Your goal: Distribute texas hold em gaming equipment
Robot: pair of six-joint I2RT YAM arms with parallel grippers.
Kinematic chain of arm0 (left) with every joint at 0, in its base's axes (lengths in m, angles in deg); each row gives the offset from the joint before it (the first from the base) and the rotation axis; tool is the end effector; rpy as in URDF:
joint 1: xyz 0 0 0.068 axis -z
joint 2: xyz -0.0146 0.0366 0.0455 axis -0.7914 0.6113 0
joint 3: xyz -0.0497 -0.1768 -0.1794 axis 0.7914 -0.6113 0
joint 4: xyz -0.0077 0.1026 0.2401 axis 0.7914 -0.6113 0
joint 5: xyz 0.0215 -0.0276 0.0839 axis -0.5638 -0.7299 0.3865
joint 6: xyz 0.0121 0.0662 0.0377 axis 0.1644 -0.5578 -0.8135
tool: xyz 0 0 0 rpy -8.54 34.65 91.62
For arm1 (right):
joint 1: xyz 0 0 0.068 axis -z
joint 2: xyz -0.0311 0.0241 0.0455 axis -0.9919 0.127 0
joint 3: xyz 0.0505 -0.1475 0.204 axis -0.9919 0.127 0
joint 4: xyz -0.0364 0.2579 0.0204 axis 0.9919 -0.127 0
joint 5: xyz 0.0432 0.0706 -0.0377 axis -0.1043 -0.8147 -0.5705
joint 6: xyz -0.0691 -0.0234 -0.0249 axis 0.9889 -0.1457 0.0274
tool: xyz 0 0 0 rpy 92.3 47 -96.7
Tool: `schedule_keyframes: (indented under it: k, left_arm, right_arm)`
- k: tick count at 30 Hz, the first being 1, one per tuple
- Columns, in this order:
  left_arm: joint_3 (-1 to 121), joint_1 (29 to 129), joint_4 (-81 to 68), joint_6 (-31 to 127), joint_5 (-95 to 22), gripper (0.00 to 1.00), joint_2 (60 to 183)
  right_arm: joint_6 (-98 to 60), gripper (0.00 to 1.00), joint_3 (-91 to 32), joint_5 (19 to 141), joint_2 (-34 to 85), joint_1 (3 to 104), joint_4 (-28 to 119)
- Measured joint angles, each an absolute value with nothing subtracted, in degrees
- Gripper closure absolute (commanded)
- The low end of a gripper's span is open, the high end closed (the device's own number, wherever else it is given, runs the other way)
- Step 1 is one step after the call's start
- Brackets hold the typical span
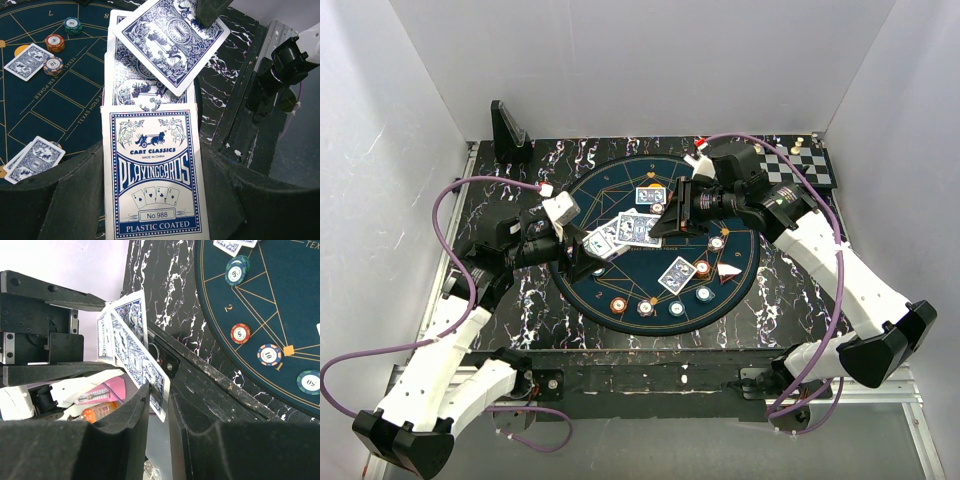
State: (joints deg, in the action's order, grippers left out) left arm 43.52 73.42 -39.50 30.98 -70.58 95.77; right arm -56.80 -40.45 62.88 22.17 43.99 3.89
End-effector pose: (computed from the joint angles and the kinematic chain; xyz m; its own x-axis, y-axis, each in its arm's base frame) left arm 0.1769 -0.1157 0.3366 -0.3086 0.1912 -0.9318 0.8707 0.4512 -0.1958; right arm 0.2254 0.2166 0.3806 -0.8958 0.0958 -0.4341 -0.3029 0.5832 0.7537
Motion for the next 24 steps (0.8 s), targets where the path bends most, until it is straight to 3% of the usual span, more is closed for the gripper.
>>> schedule_keyframes:
  k: [12,24]
  left_arm:
    - [43.5,73.4,-39.5,31.2,-70.6,1.0,95.8]
    - [43.5,73.4,-39.5,31.3,-70.6,1.0,95.8]
  right_arm:
    - [-57.1,0.75,-39.9,62.2,20.8,45.3,4.0]
    - [-64.2,0.93,-32.8,52.7,16.8,50.8,12.6]
